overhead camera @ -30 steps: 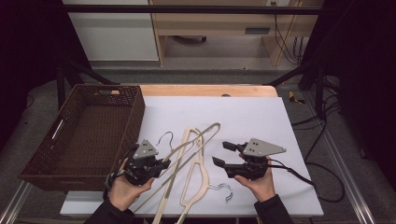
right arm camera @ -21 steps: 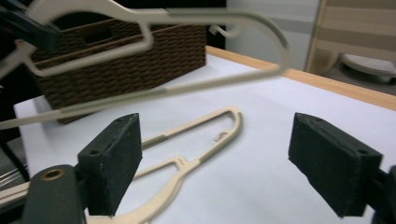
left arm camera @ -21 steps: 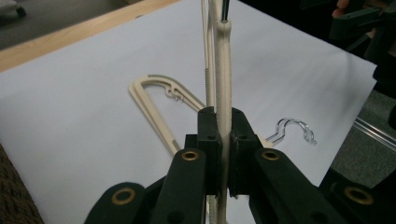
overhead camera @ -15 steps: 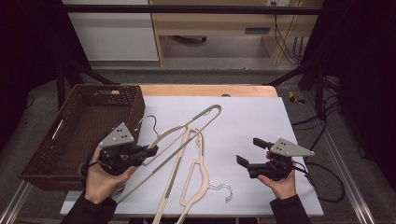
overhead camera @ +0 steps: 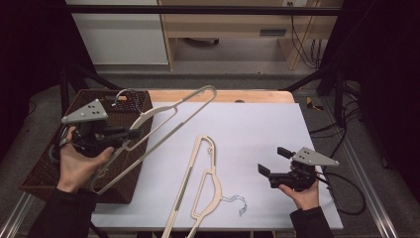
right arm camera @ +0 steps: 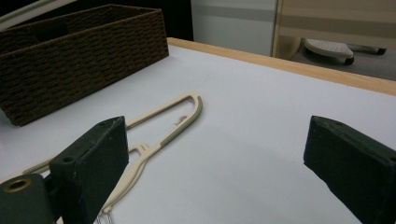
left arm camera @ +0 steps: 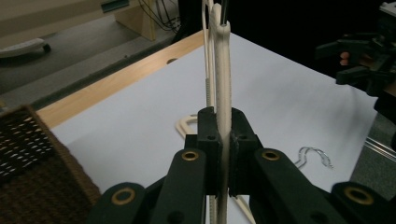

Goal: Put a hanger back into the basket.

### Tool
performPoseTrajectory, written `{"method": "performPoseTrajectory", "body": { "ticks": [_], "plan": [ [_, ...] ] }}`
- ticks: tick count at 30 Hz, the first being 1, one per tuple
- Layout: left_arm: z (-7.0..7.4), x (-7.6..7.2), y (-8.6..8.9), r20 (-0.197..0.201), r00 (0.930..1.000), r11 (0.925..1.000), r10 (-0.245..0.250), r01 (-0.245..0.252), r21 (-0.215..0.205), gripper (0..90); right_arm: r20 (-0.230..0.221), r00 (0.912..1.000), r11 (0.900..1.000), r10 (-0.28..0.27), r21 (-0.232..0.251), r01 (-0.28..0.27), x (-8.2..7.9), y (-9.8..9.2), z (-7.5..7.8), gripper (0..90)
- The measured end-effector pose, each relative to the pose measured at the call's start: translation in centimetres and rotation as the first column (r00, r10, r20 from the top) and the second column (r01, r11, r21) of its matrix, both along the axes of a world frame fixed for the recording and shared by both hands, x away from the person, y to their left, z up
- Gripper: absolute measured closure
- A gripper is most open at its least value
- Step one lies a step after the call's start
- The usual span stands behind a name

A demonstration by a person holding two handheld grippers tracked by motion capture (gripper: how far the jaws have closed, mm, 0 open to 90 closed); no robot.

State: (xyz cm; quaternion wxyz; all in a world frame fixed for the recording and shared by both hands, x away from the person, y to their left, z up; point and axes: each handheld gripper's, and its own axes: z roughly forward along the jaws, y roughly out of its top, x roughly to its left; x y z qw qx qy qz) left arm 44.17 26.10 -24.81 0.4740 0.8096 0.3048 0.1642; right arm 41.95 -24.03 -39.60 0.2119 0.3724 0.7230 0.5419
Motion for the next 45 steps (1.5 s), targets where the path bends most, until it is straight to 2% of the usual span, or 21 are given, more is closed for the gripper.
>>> {"method": "performPoseTrajectory", "body": {
  "ticks": [5, 12, 19, 23, 28, 33, 38, 40, 45],
  "plan": [
    [-0.1, 1.7, 2.5, 0.013, 0.9985, 0.9985, 0.054, -0.054, 0.004, 85.8, -0.001, 1.0000, 1.000, -0.003, -0.014, 0.003, 0.0, -0.1, 0.0, 6.7],
    [-1.1, 3.7, 6.1, 0.013, 0.9910, 0.9908, 0.133, -0.133, 0.025, 85.8, -0.005, 1.0000, 1.000, -0.002, -0.010, 0.002, 0.1, 0.0, 0.0, 6.8],
    [-1.8, 4.6, 9.4, 0.022, 0.9823, 0.9821, 0.186, -0.187, 0.025, 85.8, -0.010, 1.0000, 1.000, -0.002, -0.015, 0.001, 0.2, 0.1, -0.1, 6.8],
    [-2.5, 5.0, 11.4, 0.013, 0.9726, 0.9726, 0.232, -0.232, 0.010, 85.8, -0.011, 0.9999, 1.000, -0.006, -0.018, 0.006, 0.2, 0.2, -0.1, 6.8],
    [-3.4, 5.2, 13.6, 0.003, 0.9657, 0.9657, 0.260, -0.260, -0.001, 85.8, -0.012, 0.9999, 1.000, -0.001, -0.024, 0.001, 0.3, 0.3, -0.3, 6.8],
    [-4.3, 5.4, 15.1, -0.008, 0.9582, 0.9582, 0.286, -0.286, 0.012, 85.8, -0.012, 0.9999, 1.000, 0.004, -0.029, -0.005, 0.4, 0.3, -0.3, 6.8],
    [-5.4, 5.8, 15.6, -0.046, 0.9551, 0.9561, 0.293, -0.291, 0.032, 85.8, -0.020, 0.9998, 1.000, -0.001, -0.026, 0.001, 0.3, 0.4, -0.3, 6.7],
    [-5.9, 6.0, 15.4, -0.061, 0.9563, 0.9579, 0.286, -0.283, 0.047, 85.8, -0.019, 0.9998, 1.000, -0.001, -0.028, 0.001, 0.4, 0.5, -0.4, 6.7],
    [-7.3, 6.0, 16.0, -0.106, 0.9500, 0.9554, 0.294, -0.288, 0.066, 85.9, -0.022, 0.9998, 1.000, 0.002, -0.030, -0.002, 0.4, 0.6, -0.5, 6.7]
  ]
}}
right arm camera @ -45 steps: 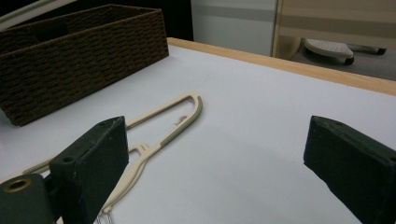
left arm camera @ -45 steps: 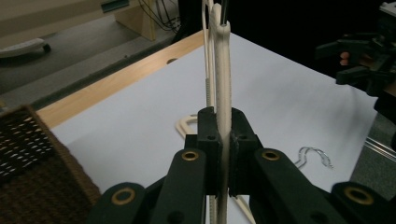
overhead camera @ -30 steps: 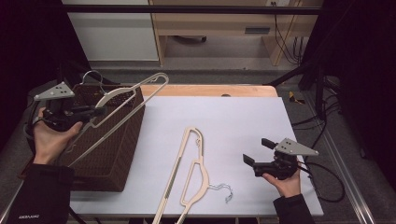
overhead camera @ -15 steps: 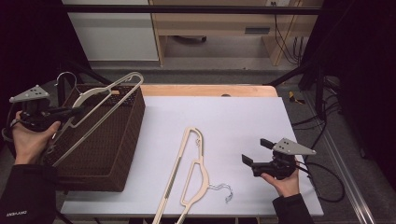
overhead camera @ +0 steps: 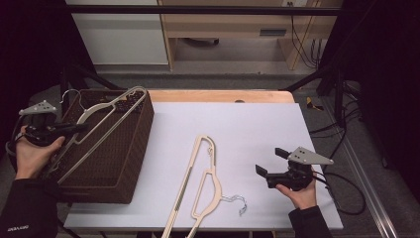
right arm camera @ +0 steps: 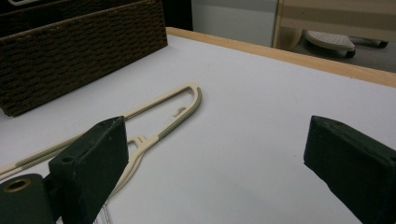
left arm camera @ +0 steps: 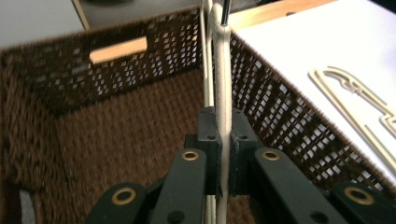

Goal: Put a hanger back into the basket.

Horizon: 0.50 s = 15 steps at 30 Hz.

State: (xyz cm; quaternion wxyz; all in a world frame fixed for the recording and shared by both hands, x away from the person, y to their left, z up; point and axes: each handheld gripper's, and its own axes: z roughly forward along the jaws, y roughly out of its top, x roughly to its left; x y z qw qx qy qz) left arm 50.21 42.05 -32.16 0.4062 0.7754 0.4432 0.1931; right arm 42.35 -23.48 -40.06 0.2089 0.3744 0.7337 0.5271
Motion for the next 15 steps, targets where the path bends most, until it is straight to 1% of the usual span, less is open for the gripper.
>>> {"method": "performPoseTrajectory", "body": {
  "ticks": [1, 2, 3, 4, 5, 6, 9, 10, 11, 12, 14, 15],
  "plan": [
    [-0.4, 0.0, 0.2, -0.010, 0.9999, 1.0000, 0.000, 0.000, 0.009, 85.9, 0.000, 1.0000, 1.000, 0.007, -0.005, -0.007, 0.0, 0.0, 0.0, 6.6],
    [-0.8, 0.0, 0.4, -0.025, 0.9997, 1.0000, 0.003, -0.003, 0.007, 85.9, -0.002, 1.0000, 1.000, 0.006, -0.005, -0.006, 0.0, 0.1, -0.1, 6.6],
    [-1.1, 0.0, 0.5, -0.036, 0.9993, 0.9999, 0.006, -0.005, 0.017, 85.9, -0.001, 1.0000, 1.000, 0.009, -0.009, -0.009, 0.1, 0.1, -0.1, 6.5],
    [-1.7, 0.1, 0.5, -0.050, 0.9987, 0.9995, 0.010, -0.008, 0.030, 85.9, 0.000, 1.0000, 1.000, 0.009, -0.008, -0.009, 0.1, 0.1, -0.1, 6.5],
    [-2.2, 0.2, 0.5, -0.060, 0.9982, 0.9995, 0.008, -0.006, 0.032, 85.9, -0.003, 1.0000, 1.000, 0.007, -0.009, -0.007, 0.1, 0.1, -0.1, 6.5],
    [-2.6, 0.3, 0.4, -0.072, 0.9974, 0.9993, 0.005, -0.002, 0.038, 85.9, -0.005, 1.0000, 1.000, 0.005, -0.007, -0.005, 0.1, 0.2, -0.2, 6.5],
    [-3.5, 0.7, 0.0, -0.097, 0.9953, 0.9994, -0.004, 0.007, 0.035, 85.8, -0.003, 1.0000, 1.000, 0.008, -0.012, -0.008, 0.1, 0.2, -0.2, 6.5],
    [-3.9, 0.9, -0.3, -0.109, 0.9940, 0.9987, -0.002, 0.008, 0.051, 85.8, -0.005, 1.0000, 1.000, 0.008, -0.012, -0.008, 0.1, 0.2, -0.2, 6.5],
    [-4.1, 1.0, -0.4, -0.112, 0.9937, 0.9983, 0.002, 0.004, 0.058, 85.6, -0.006, 0.9999, 1.000, 0.009, -0.012, -0.009, 0.1, 0.2, -0.2, 6.5],
    [-4.6, 1.2, -0.6, -0.122, 0.9925, 0.9976, 0.011, -0.002, 0.069, 85.6, -0.006, 0.9999, 1.000, 0.009, -0.012, -0.009, 0.1, 0.2, -0.2, 6.5],
    [-5.3, 1.4, -0.6, -0.136, 0.9904, 0.9972, 0.024, -0.014, 0.074, 85.2, -0.004, 0.9999, 1.000, 0.015, -0.016, -0.015, 0.1, 0.2, -0.2, 6.5],
    [-5.4, 1.5, -0.5, -0.151, 0.9882, 0.9969, 0.028, -0.017, 0.077, 85.1, -0.003, 0.9999, 1.000, 0.014, -0.015, -0.014, 0.1, 0.2, -0.3, 6.5]
  ]
}}
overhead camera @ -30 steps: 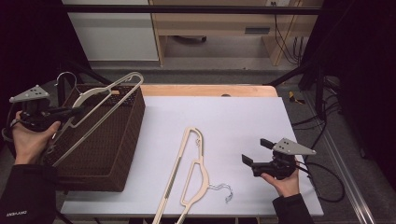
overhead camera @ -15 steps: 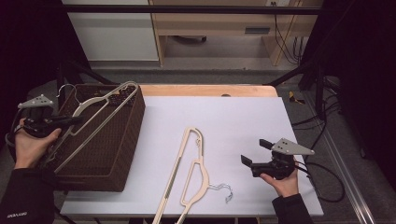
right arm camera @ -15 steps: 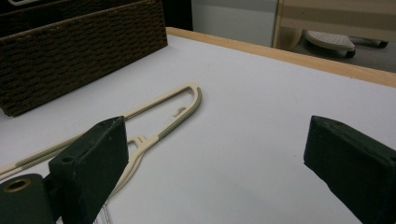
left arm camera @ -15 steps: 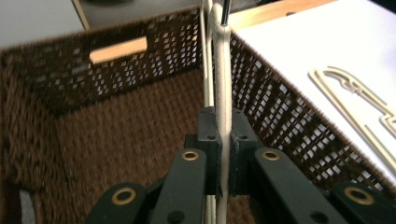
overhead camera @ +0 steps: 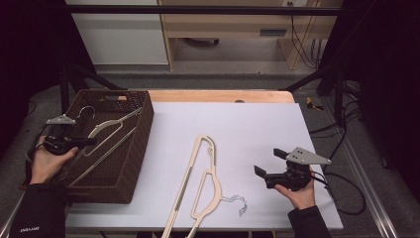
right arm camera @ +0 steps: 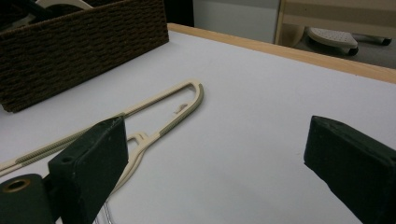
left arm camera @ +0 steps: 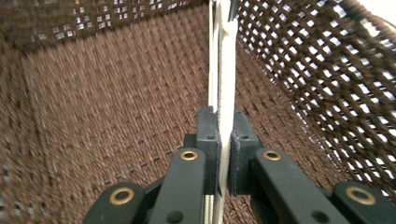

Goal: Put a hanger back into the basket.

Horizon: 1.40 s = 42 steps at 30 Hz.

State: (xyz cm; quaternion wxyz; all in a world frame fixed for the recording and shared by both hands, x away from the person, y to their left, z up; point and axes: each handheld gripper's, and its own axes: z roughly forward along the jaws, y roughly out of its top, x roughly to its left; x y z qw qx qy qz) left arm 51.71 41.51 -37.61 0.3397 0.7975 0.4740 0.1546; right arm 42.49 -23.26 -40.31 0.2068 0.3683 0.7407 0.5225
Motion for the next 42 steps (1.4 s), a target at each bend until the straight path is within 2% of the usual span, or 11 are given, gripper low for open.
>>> {"method": "performPoseTrajectory", "body": {
  "ticks": [3, 5, 10, 13, 18, 21, 24, 28, 30, 34, 42],
  "plan": [
    [-0.4, 0.0, 0.5, -0.007, 0.9987, 0.9987, 0.050, -0.050, -0.012, 84.2, -0.001, 1.0000, 1.000, 0.003, 0.001, -0.003, 0.0, 0.1, 0.0, 6.6],
    [-0.3, 0.0, 0.6, -0.030, 0.9952, 0.9956, 0.093, -0.093, 0.010, 83.1, -0.006, 1.0000, 1.000, -0.001, 0.002, 0.001, 0.0, 0.2, -0.1, 6.6],
    [0.2, -0.5, 1.4, -0.026, 0.9844, 0.9845, 0.174, -0.174, 0.023, 68.1, -0.007, 1.0000, 1.000, 0.002, 0.004, -0.002, 0.0, 0.2, -0.1, 6.6],
    [0.5, -1.3, 1.8, 0.009, 0.9757, 0.9757, 0.219, -0.219, -0.009, 62.1, -0.006, 1.0000, 1.000, 0.000, 0.004, 0.000, 0.0, 0.1, 0.0, 6.6],
    [1.9, -3.2, 1.7, 0.084, 0.9684, 0.9720, 0.235, -0.234, -0.023, 53.7, -0.004, 1.0000, 1.000, -0.002, 0.005, 0.002, 0.0, 0.1, 0.0, 6.5],
    [2.9, -4.5, 0.9, 0.149, 0.9649, 0.9747, 0.216, -0.204, -0.091, 47.8, -0.005, 1.0000, 1.000, -0.005, 0.012, 0.005, 0.0, 0.0, 0.1, 6.5],
    [3.6, -5.4, -0.3, 0.198, 0.9631, 0.9798, 0.182, -0.161, -0.119, 42.0, 0.002, 1.0000, 1.000, 0.001, 0.010, -0.001, 0.0, -0.1, 0.2, 6.5],
    [4.1, -6.4, -2.6, 0.277, 0.9524, 0.9837, 0.127, -0.085, -0.159, 34.0, 0.002, 1.0000, 1.000, 0.002, 0.017, -0.002, -0.1, -0.2, 0.3, 6.4],
    [4.1, -6.9, -4.0, 0.314, 0.9438, 0.9836, 0.102, -0.049, -0.174, 28.9, 0.003, 1.0000, 1.000, 0.006, 0.018, -0.006, -0.2, -0.3, 0.3, 6.3],
    [3.8, -7.5, -6.2, 0.340, 0.9385, 0.9779, 0.058, 0.015, -0.208, 19.3, 0.010, 0.9999, 1.000, 0.007, 0.020, -0.007, -0.2, -0.2, 0.3, 6.2],
    [3.3, -8.8, -10.5, 0.361, 0.9327, 0.9754, -0.007, 0.086, -0.203, 8.7, 0.008, 0.9999, 1.000, 0.011, 0.021, -0.011, -0.4, -0.2, 0.3, 6.3]
  ]
}}
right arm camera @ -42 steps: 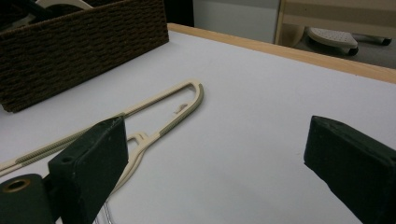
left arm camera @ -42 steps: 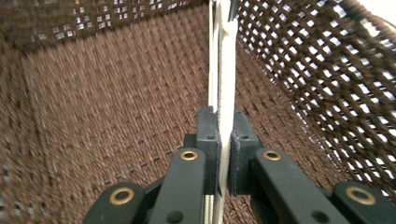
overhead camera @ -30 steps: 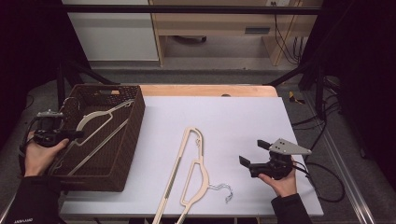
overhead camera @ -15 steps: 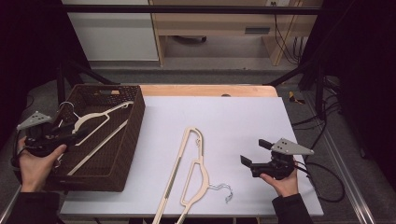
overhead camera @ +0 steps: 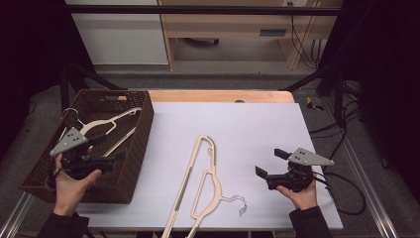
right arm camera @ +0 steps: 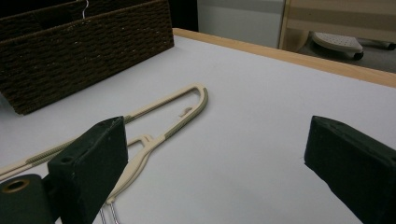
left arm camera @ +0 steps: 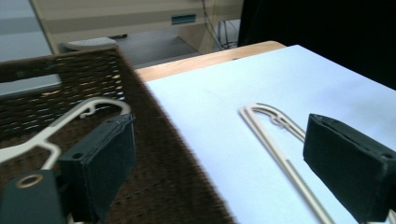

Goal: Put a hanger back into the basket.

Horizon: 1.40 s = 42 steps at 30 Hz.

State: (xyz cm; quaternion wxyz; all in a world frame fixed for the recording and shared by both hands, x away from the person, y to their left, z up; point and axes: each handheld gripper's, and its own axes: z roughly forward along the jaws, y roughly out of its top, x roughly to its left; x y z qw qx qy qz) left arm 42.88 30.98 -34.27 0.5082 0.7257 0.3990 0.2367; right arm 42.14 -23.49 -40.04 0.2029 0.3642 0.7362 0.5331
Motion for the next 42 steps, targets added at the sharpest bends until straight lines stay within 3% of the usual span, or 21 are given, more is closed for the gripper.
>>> {"method": "performPoseTrajectory", "body": {
  "ticks": [6, 12, 19, 25, 34, 42],
  "plan": [
    [-0.1, -1.1, -2.6, 0.016, 0.9973, 0.9973, -0.071, 0.071, 0.019, 7.4, -0.004, 0.9998, 1.000, 0.022, 0.010, -0.021, 0.0, 0.1, 0.0, 6.7],
    [-1.1, -2.0, -4.5, 0.002, 0.9919, 0.9917, -0.127, 0.127, 0.021, 7.4, -0.006, 0.9994, 0.999, 0.033, 0.006, -0.033, -0.1, 0.4, -0.2, 6.8],
    [-2.6, -2.4, -7.3, -0.022, 0.9819, 0.9809, -0.188, 0.189, 0.045, 7.1, 0.013, 0.9968, 0.996, 0.079, -0.050, -0.078, -0.5, 1.2, -0.2, 9.2],
    [-3.9, -2.8, -9.5, -0.055, 0.9716, 0.9714, -0.230, 0.233, 0.048, 6.4, 0.003, 0.9905, 0.989, 0.137, -0.064, -0.137, -0.9, 2.4, -0.2, 12.8],
    [-5.7, -3.2, -11.7, -0.098, 0.9603, 0.9580, -0.261, 0.270, 0.096, 6.1, -0.067, 0.9681, 0.963, 0.241, -0.109, -0.248, -1.1, 4.8, -1.7, 23.3],
    [-6.9, -3.4, -12.4, -0.121, 0.9563, 0.9555, -0.266, 0.278, 0.098, 6.1, -0.135, 0.9473, 0.940, 0.290, -0.147, -0.309, -1.1, 6.5, -3.7, 31.5]
  ]
}}
